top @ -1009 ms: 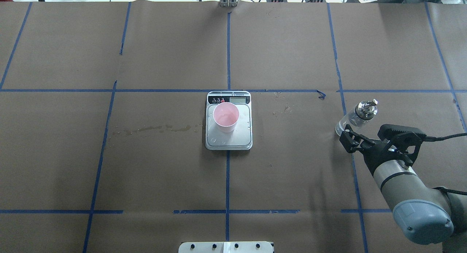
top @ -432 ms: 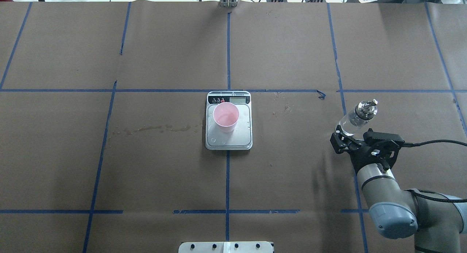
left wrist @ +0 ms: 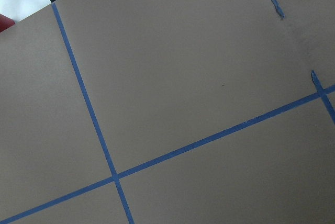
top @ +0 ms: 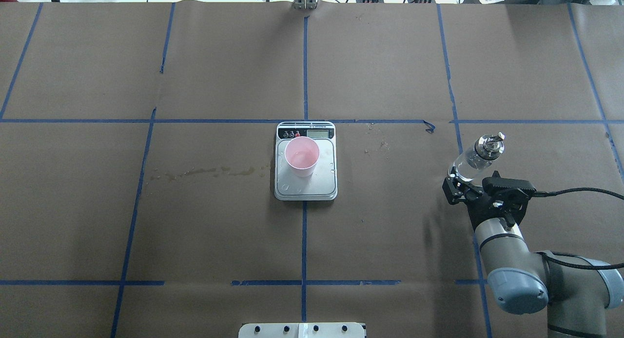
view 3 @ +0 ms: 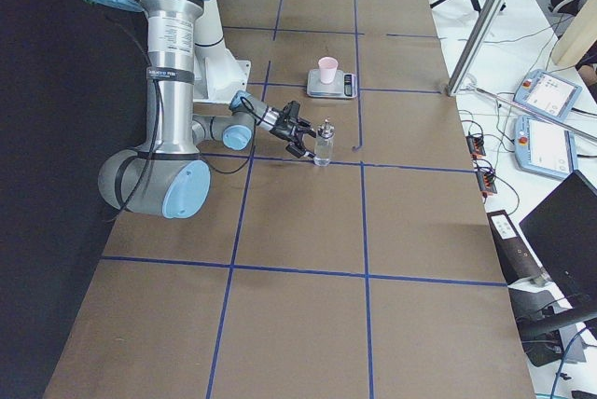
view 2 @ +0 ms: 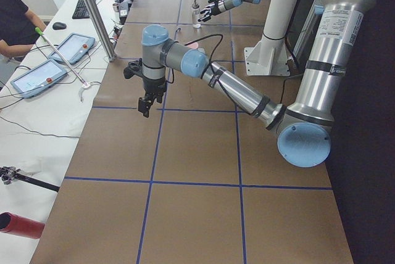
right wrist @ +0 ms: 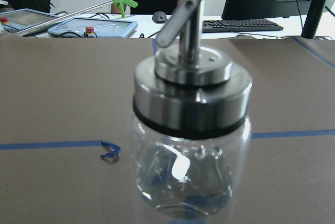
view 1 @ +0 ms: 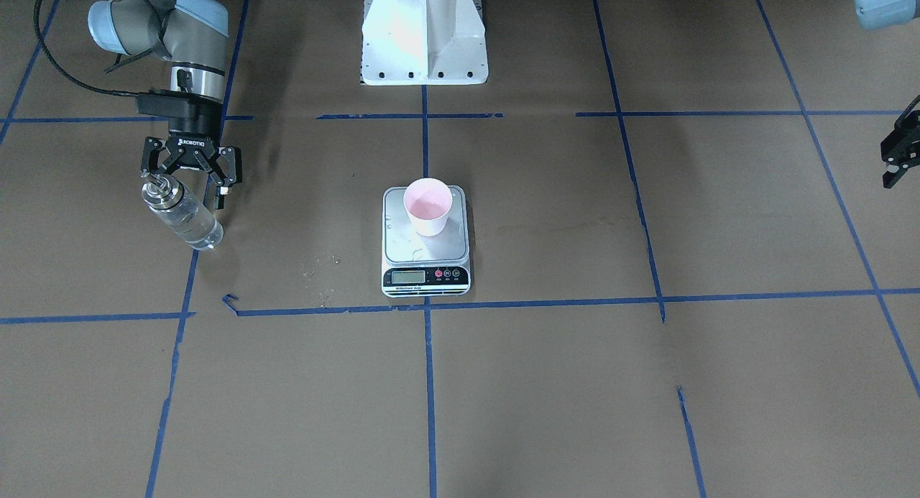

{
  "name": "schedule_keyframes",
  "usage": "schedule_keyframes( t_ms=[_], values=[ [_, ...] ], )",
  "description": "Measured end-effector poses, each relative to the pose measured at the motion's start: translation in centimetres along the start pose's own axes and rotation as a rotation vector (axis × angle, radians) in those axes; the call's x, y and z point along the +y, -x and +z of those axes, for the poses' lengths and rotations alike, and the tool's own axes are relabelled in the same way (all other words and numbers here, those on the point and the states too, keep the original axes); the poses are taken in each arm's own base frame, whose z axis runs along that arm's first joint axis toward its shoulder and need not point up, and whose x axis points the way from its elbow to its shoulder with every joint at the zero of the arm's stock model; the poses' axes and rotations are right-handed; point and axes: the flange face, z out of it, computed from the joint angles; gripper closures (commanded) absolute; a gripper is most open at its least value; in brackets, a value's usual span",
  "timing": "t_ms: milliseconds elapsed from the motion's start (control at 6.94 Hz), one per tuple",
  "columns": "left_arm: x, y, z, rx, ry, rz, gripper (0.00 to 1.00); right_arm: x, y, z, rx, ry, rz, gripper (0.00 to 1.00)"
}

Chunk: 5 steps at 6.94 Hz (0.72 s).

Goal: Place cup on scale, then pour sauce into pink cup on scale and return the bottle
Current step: 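Lift the dispenser with the right gripper and carry it over the cup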

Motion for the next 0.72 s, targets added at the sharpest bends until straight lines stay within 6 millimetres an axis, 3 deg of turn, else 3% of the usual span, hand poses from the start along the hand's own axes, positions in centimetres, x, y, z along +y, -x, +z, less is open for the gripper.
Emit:
schedule_keyframes(
  t_ms=[288, 432, 577, 721],
  values=[
    [-0.1, 0.0, 0.0, 0.000, -0.001, -0.002, 0.00, -0.6, 0.5, 1.8, 0.023, -0.023, 0.004, 0.01],
    [-0.1, 0.0, 0.0, 0.000, -0.001, -0.003, 0.00, -0.9, 0.7, 2.8, 0.037, -0.035, 0.008, 0.31],
    [-0.1, 0.0, 0.0, 0.000, -0.001, -0.005, 0.00, -1.3, 0.7, 3.5, 0.049, -0.044, 0.010, 0.99],
    [-0.1, -0.1, -0.1, 0.002, -0.002, -0.006, 0.00, -1.5, 0.9, 3.9, 0.048, -0.048, 0.020, 1.00]
  ],
)
